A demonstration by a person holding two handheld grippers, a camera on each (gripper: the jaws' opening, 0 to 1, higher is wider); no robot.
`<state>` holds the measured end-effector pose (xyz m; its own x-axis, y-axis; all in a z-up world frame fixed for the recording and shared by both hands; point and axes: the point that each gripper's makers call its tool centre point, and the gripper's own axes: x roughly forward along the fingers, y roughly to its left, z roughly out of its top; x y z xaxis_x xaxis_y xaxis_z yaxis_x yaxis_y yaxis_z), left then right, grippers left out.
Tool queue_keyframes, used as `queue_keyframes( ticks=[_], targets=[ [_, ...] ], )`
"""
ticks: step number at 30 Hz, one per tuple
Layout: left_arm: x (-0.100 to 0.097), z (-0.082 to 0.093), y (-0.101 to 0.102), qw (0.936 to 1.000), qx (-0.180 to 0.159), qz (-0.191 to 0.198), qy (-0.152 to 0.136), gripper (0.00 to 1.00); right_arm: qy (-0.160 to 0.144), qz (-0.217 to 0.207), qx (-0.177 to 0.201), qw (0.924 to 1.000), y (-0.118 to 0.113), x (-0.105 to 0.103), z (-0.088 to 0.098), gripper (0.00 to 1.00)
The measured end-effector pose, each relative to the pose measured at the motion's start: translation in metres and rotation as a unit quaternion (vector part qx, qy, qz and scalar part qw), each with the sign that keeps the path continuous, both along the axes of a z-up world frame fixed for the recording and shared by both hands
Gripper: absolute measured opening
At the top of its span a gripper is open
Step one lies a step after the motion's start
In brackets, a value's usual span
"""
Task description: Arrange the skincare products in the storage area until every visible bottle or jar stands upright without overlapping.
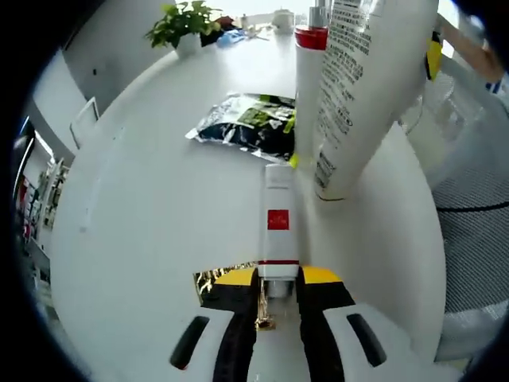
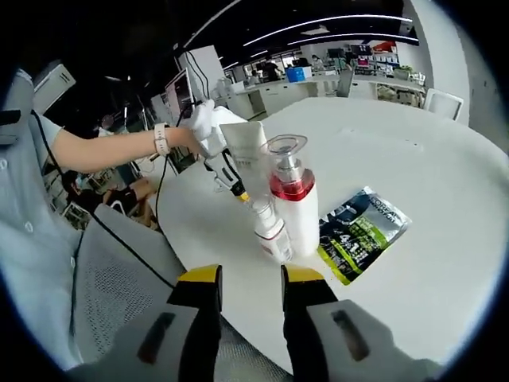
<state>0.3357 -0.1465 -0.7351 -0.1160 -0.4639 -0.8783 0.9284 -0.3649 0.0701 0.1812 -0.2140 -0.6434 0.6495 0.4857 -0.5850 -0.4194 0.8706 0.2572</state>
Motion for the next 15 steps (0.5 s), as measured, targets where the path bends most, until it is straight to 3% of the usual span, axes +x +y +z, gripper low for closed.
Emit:
queue_keyframes(
  ticks=[5,15],
  targets=[
    [0.001,0.007,0.007,0.9995,-0.008,0.029,0.005,0.16,-0.016,0.014,-0.006,0.9997,0.015,0.000,0.007,0.29],
    [-0.003,0.017,0.031,0.9984,-0.003,0.052,-0.021,0.15,-0.044,0.055,-0.012,0.9974,0.053,0.002,0.013,0.28]
  ],
)
